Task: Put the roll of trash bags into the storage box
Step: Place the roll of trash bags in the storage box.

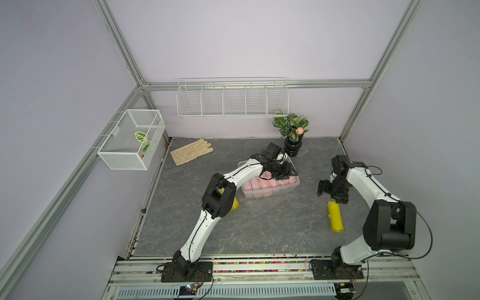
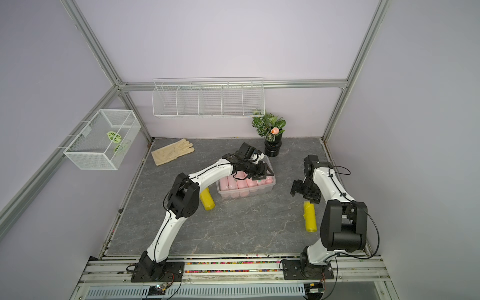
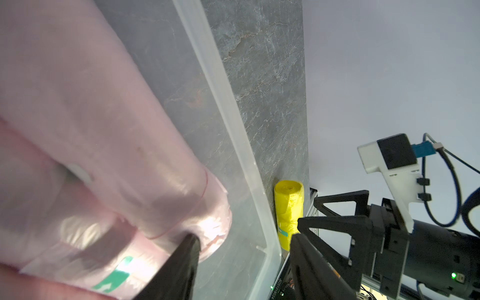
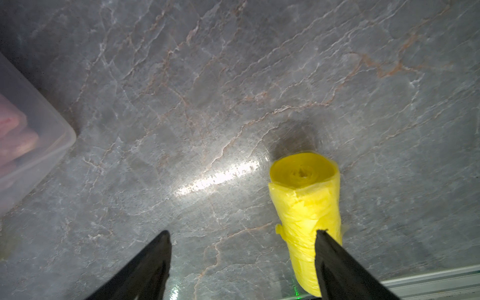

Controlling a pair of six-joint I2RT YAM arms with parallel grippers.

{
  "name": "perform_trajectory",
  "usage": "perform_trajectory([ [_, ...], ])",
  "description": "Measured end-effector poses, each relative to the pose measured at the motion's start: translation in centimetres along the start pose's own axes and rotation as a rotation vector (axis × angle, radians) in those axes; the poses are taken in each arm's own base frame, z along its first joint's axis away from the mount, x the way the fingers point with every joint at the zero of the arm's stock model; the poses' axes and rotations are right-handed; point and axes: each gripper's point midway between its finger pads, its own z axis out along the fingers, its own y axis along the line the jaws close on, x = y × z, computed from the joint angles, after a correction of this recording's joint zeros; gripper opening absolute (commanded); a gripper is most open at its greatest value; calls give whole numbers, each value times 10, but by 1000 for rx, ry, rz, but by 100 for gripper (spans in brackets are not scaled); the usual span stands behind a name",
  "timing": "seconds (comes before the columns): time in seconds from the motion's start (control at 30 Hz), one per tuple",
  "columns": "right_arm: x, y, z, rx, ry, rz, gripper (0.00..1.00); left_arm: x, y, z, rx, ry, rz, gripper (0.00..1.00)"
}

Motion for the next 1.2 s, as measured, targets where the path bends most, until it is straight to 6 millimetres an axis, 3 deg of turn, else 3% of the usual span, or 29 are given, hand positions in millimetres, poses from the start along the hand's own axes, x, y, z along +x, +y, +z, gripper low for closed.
perform_trajectory([
  [0.77, 10, -6, 8, 13, 35, 8, 88, -7, -11, -2, 35, -18, 18, 61],
  [1.2, 16, -16, 11, 58, 52, 27, 89, 1, 0, 7, 42, 7, 9, 61],
])
